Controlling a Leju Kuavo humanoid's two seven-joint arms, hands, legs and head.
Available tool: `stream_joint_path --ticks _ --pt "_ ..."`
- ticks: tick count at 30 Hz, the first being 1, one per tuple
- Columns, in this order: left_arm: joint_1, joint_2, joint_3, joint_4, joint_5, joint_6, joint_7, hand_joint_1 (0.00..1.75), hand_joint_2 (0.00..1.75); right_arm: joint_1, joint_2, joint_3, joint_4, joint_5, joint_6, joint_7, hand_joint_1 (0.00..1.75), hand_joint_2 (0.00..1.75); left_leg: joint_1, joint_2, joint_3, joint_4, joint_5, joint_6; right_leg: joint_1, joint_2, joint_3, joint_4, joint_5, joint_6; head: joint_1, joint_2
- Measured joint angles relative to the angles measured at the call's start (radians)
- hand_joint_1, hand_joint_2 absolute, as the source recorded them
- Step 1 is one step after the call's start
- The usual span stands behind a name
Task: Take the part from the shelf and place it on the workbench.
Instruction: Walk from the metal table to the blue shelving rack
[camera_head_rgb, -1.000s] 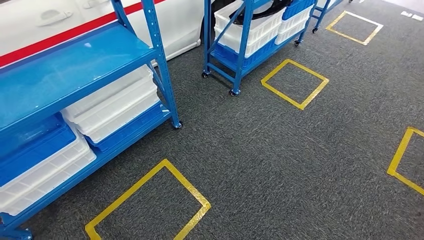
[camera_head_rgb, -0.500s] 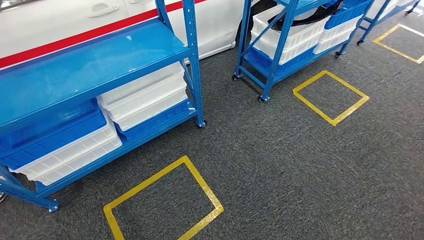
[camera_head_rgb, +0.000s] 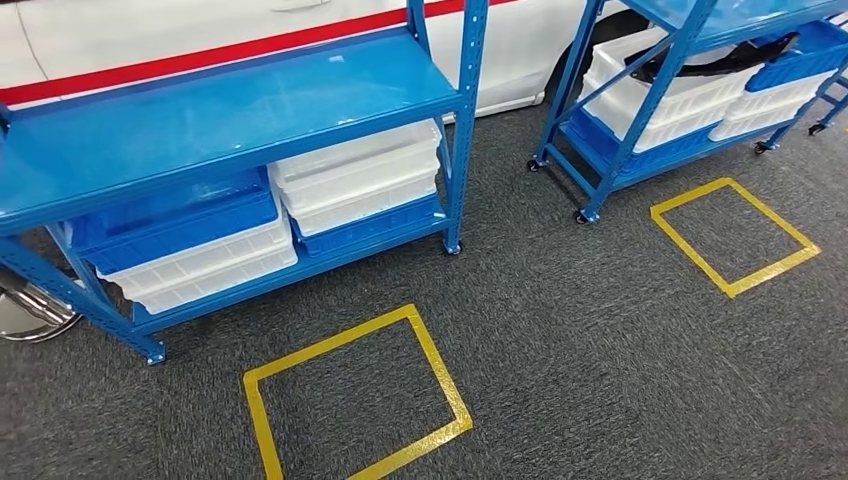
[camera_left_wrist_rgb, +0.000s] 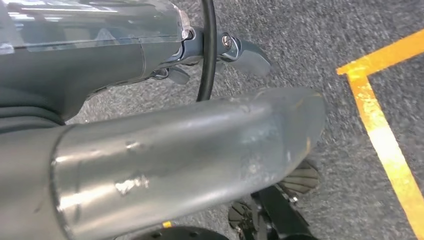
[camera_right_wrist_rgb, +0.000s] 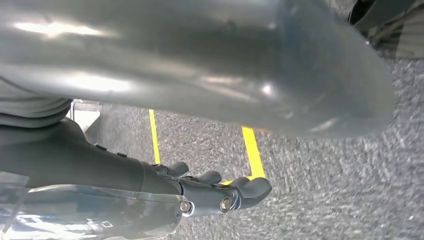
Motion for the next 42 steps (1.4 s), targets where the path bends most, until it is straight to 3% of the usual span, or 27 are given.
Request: stream_joint_path --ticks 1,3,5,6,7,8,10,12,14,15,17,18,19,21,22,24,26,29,31,33,36,38,39,40,42 --pt "0.000 0.000 0.000 0.000 0.000 0.000 0.000 0.00 0.00 -0.001 0.001 0.000 0.000 0.000 0.000 0.000 0.00 0.00 0.002 -0.011 0.001 -0.003 0.004 0.006 -0.002 0.025 -0.007 0.020 -0.017 0.005 0.000 0.000" --pt "-0.003 0.000 0.000 0.000 0.000 0.000 0.000 0.00 0.00 0.002 0.007 0.000 0.000 0.000 0.000 0.000 0.00 0.00 0.004 -0.031 0.000 -0.007 0.010 0.016 -0.005 0.091 -0.052 0.121 -0.079 0.011 0.000 0.000" --pt "-0.004 0.000 0.000 0.000 0.000 0.000 0.000 0.00 0.00 0.005 0.014 -0.001 0.000 0.000 0.000 0.000 0.00 0.00 0.003 -0.056 -0.004 -0.007 0.013 0.020 -0.005 0.120 -0.115 0.246 -0.131 0.009 0.000 0.000" --pt "-0.004 0.000 0.000 0.000 0.000 0.000 0.000 0.00 0.00 0.006 0.016 -0.001 0.000 0.000 0.000 0.000 0.00 0.00 0.002 -0.071 -0.004 -0.007 0.013 0.020 -0.004 0.124 -0.131 0.273 -0.129 0.008 0.000 0.000" --pt "-0.004 0.000 0.000 0.000 0.000 0.000 0.000 0.00 0.00 0.007 0.017 -0.001 0.000 0.000 0.000 0.000 0.00 0.00 0.002 -0.086 -0.003 -0.006 0.014 0.020 -0.004 0.127 -0.130 0.262 -0.107 0.005 0.000 0.000" --pt "-0.003 0.000 -0.001 0.000 0.000 0.000 0.000 0.00 0.00 0.008 0.018 -0.001 0.000 0.000 0.000 0.000 0.00 0.00 0.002 -0.102 -0.001 -0.006 0.013 0.020 -0.004 0.136 -0.111 0.215 -0.068 0.001 0.000 0.000" --pt "-0.004 -0.001 -0.001 0.000 0.000 0.000 0.000 0.00 0.00 0.011 0.019 -0.002 0.000 0.000 0.000 0.000 0.00 0.00 0.001 -0.129 0.000 -0.004 0.013 0.015 -0.005 0.185 -0.058 0.080 0.005 -0.008 0.000 0.000" --pt "-0.006 -0.002 -0.001 0.000 0.000 -0.001 -0.001 0.00 0.00 0.012 0.019 -0.002 0.000 0.000 -0.001 0.000 0.00 0.00 0.002 -0.153 -0.006 -0.002 0.014 0.004 -0.003 0.218 -0.031 0.006 0.029 -0.014 0.000 0.000" --pt "-0.004 -0.002 -0.001 0.000 0.000 -0.001 -0.004 0.00 0.00 0.008 0.020 -0.003 0.000 0.000 -0.001 0.000 0.00 0.00 0.004 -0.174 -0.012 -0.005 0.016 -0.011 -0.002 0.201 -0.028 -0.003 0.028 -0.020 0.000 0.000" --pt "-0.002 -0.002 -0.001 0.000 0.000 -0.001 -0.005 0.00 0.00 0.006 0.020 -0.003 0.000 0.000 0.000 0.000 0.00 0.00 0.004 -0.164 -0.015 -0.001 0.014 -0.017 -0.003 0.189 -0.025 -0.008 0.030 -0.026 0.000 0.000" --pt "-0.002 -0.001 -0.001 0.000 0.000 -0.001 -0.006 0.00 0.00 0.008 0.019 -0.003 0.000 0.001 0.000 -0.001 0.00 0.00 0.002 -0.114 -0.038 0.049 -0.019 -0.024 -0.006 0.160 -0.018 -0.018 0.033 -0.038 0.000 0.000" --pt "-0.004 -0.001 -0.001 0.000 0.000 -0.002 -0.007 0.00 0.00 0.010 0.018 -0.003 0.000 0.001 0.000 -0.001 0.00 0.00 0.003 -0.083 -0.062 0.102 -0.050 -0.026 -0.005 0.144 -0.016 -0.020 0.033 -0.043 0.000 0.000" --pt "-0.006 -0.001 -0.001 0.000 0.000 -0.004 -0.008 0.00 0.00 0.013 0.016 -0.003 0.000 0.001 0.000 -0.001 0.00 0.00 0.003 -0.065 -0.094 0.168 -0.084 -0.029 -0.003 0.128 -0.016 -0.020 0.031 -0.046 0.000 0.000" --pt "-0.008 -0.002 -0.001 0.000 0.000 -0.010 -0.011 0.00 0.00 0.015 0.009 -0.003 0.001 0.002 0.002 0.000 0.00 0.00 0.006 -0.053 -0.139 0.266 -0.119 -0.036 -0.001 0.097 -0.015 -0.019 0.028 -0.048 0.000 0.000" --pt "-0.007 -0.002 -0.001 0.000 0.001 -0.012 -0.013 0.00 0.00 0.014 0.006 -0.003 0.001 0.003 0.002 0.000 0.00 0.00 0.008 -0.050 -0.137 0.267 -0.109 -0.039 0.000 0.085 -0.014 -0.018 0.026 -0.047 0.000 0.000" --pt "-0.003 -0.001 -0.001 0.000 0.002 -0.016 -0.017 0.00 0.00 0.012 0.004 -0.003 0.001 0.002 0.003 0.000 0.00 0.00 0.009 -0.041 -0.077 0.162 -0.048 -0.039 -0.001 0.069 -0.011 -0.014 0.020 -0.041 0.000 0.000" --pt "-0.001 0.000 -0.001 0.000 0.004 -0.021 -0.024 0.00 0.00 0.007 0.003 -0.006 0.001 -0.003 0.001 -0.003 0.00 0.00 0.005 -0.031 -0.011 0.039 -0.014 -0.031 0.002 0.059 -0.008 -0.011 0.010 -0.030 0.000 0.000" --pt "0.003 0.001 -0.001 0.000 0.005 -0.031 -0.038 0.00 0.00 0.000 0.003 -0.012 0.001 -0.010 -0.002 -0.007 0.00 0.00 0.000 -0.030 0.016 -0.014 -0.027 -0.005 0.000 0.051 0.000 -0.001 0.015 -0.006 0.000 0.000" --pt "0.008 0.001 -0.001 0.000 0.006 -0.032 -0.043 0.00 0.00 -0.001 0.003 -0.013 0.002 -0.010 -0.002 -0.007 0.00 0.00 0.002 -0.036 0.035 -0.027 -0.027 0.013 -0.005 0.071 -0.002 0.028 0.021 0.007 0.000 0.000" --pt "0.007 0.000 -0.001 0.000 0.006 -0.033 -0.044 0.00 0.00 0.000 0.005 -0.016 0.002 -0.011 -0.003 -0.006 0.00 0.00 0.003 -0.039 0.052 -0.031 -0.030 0.025 -0.010 0.105 -0.043 0.101 -0.015 0.013 0.000 0.000" --pt "0.005 0.000 -0.001 0.000 0.007 -0.033 -0.045 0.00 0.00 0.006 0.015 -0.021 0.002 -0.011 -0.003 -0.007 0.00 0.00 0.003 -0.045 0.075 -0.031 -0.048 0.027 -0.013 0.124 -0.157 0.254 -0.067 0.023 0.000 0.000" --pt "0.008 0.000 -0.001 0.000 0.008 -0.033 -0.044 0.00 0.00 0.013 0.020 -0.024 0.002 -0.010 -0.003 -0.007 0.00 0.00 0.005 -0.054 0.102 -0.031 -0.068 0.021 -0.015 0.125 -0.184 0.238 -0.039 0.025 0.000 0.000" --pt "0.009 0.000 -0.002 0.000 0.009 -0.032 -0.044 0.00 0.00 0.016 0.021 -0.025 0.002 -0.009 -0.003 -0.007 0.00 0.00 0.007 -0.058 0.119 -0.031 -0.081 0.018 -0.016 0.125 -0.179 0.187 -0.003 0.027 0.000 0.000" --pt "0.010 -0.001 -0.002 0.000 0.010 -0.032 -0.043 0.00 0.00 0.019 0.022 -0.027 0.002 -0.008 -0.003 -0.007 0.00 0.00 0.008 -0.062 0.135 -0.031 -0.095 0.013 -0.018 0.125 -0.170 0.124 0.050 0.028 0.000 0.000" --pt "0.008 -0.002 -0.002 0.001 0.013 -0.031 -0.042 0.00 0.00 0.022 0.022 -0.031 0.003 -0.007 -0.002 -0.007 0.00 0.00 0.008 -0.066 0.160 -0.034 -0.121 0.000 -0.013 0.125 -0.156 0.043 0.107 0.020 0.000 0.000"
